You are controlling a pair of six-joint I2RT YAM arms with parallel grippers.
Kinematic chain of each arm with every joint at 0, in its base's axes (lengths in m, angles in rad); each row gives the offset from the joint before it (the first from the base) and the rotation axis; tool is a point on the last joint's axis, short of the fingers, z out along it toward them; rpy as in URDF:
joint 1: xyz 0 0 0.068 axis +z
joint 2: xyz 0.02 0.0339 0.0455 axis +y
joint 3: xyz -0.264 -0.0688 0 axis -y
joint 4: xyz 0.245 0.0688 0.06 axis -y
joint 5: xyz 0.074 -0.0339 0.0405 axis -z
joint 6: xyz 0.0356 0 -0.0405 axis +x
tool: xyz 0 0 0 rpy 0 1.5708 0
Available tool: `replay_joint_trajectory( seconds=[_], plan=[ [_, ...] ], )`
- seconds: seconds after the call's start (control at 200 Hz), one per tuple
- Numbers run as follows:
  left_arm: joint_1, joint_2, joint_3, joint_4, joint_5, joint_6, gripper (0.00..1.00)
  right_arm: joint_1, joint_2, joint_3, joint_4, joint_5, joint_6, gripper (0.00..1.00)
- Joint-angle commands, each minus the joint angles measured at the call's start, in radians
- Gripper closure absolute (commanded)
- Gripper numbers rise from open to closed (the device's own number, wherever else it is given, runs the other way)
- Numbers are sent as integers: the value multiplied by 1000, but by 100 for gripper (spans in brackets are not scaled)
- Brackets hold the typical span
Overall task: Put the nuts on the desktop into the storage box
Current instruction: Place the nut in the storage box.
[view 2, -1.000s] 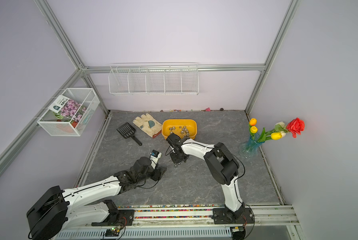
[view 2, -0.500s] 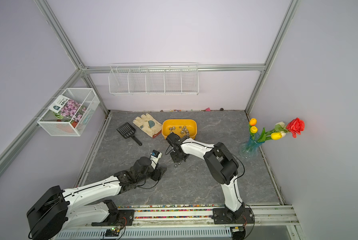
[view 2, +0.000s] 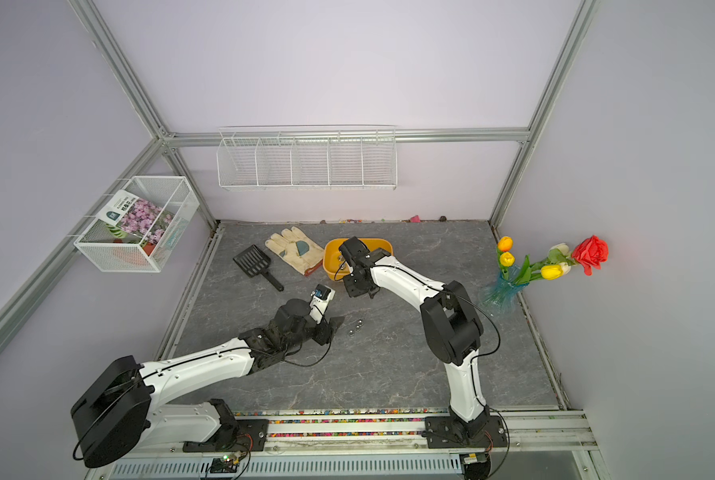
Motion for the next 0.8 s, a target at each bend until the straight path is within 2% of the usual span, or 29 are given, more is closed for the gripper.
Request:
replay_joint_trajectory(
  seconds=[0.0,0.405,0.794],
  plan=[
    [0,42,48,67,-36,62,34,-17,-15,84,-43,29,-13,80],
    [102,167,124,147,49,104,34,-135,258,454,-163,-9,-59,80],
    [133,272,190,199,68,155,34,-186,397,547,-164,-33,-64,79]
  ],
)
